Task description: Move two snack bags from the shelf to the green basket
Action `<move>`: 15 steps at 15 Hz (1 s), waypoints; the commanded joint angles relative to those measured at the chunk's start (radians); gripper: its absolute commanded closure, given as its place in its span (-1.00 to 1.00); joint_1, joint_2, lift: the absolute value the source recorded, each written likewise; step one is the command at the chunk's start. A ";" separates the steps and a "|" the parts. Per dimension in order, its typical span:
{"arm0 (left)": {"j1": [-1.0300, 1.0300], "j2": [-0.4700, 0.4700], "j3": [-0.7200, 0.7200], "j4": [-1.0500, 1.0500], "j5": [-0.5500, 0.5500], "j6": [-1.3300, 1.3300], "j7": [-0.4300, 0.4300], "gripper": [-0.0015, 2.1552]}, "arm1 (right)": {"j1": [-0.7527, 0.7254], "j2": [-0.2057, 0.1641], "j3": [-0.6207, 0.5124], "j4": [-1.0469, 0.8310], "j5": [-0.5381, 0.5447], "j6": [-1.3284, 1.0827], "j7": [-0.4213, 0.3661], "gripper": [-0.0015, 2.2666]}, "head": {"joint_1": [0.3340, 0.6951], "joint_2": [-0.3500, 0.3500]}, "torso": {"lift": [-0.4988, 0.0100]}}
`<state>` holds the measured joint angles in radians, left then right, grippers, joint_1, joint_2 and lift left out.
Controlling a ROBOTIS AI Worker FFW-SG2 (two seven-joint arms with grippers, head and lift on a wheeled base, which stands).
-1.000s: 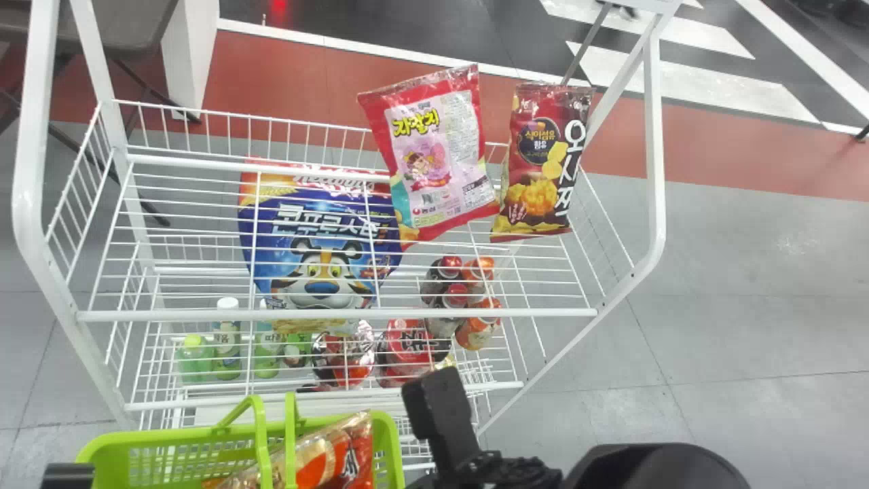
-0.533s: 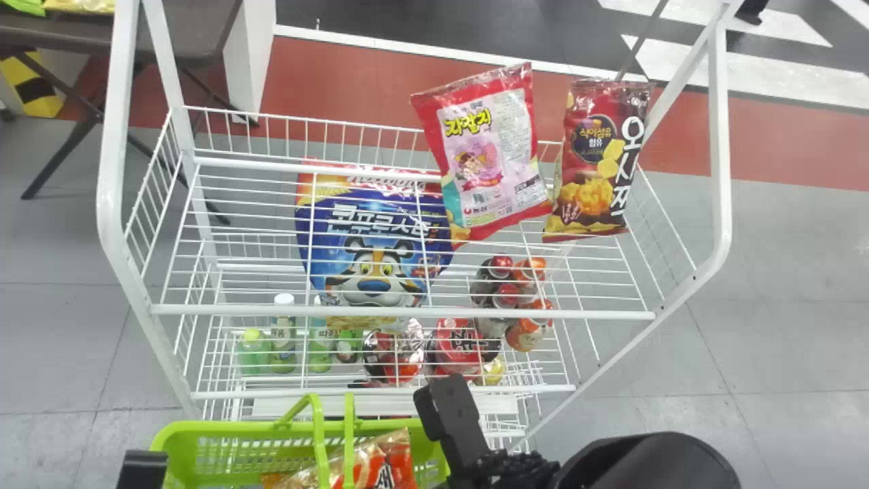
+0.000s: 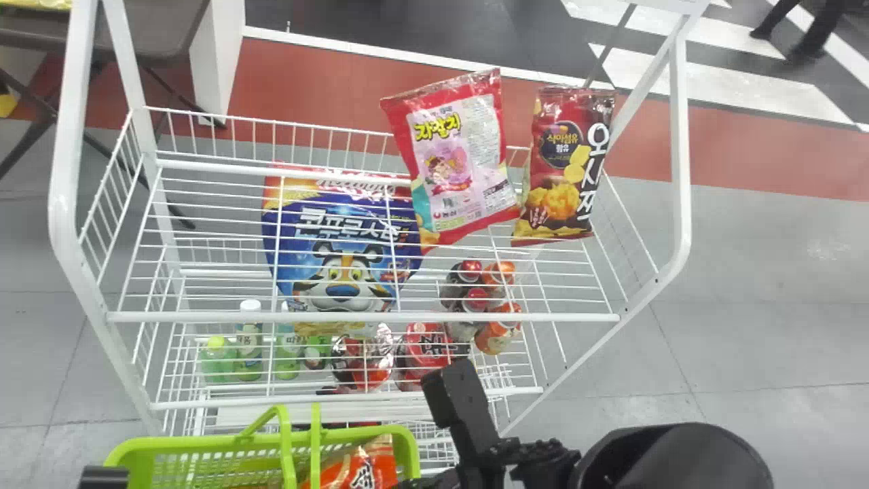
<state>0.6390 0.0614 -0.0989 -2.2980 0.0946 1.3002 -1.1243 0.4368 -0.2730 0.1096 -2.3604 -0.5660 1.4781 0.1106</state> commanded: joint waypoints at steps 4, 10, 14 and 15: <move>0.002 -0.002 -0.001 0.011 -0.003 -0.012 0.005 0.91 | 0.180 0.006 -0.077 -0.203 0.167 -0.512 0.049 -0.93 | 1.00 -0.96 | 0.89; 0.002 0.001 -0.001 0.031 0.004 -0.040 0.003 0.91 | 0.358 0.005 0.076 -0.039 0.451 -1.365 -0.127 -0.93 | 1.00 -0.86 | 0.89; 0.031 0.003 0.007 0.052 0.017 -0.114 0.000 0.91 | 0.445 -0.017 0.024 0.087 0.383 -1.648 -0.167 -0.93 | 1.00 -1.00 | 0.89; 0.031 0.005 0.007 0.060 0.019 -0.123 0.000 0.91 | 0.468 -0.017 0.005 0.110 0.371 -1.737 -0.167 -0.93 | 1.00 -1.00 | 0.89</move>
<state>0.6686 0.0644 -0.0917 -2.2499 0.1106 1.1925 -1.1238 0.8674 -0.2881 0.1446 -2.2916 -0.1700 -0.1186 -0.0572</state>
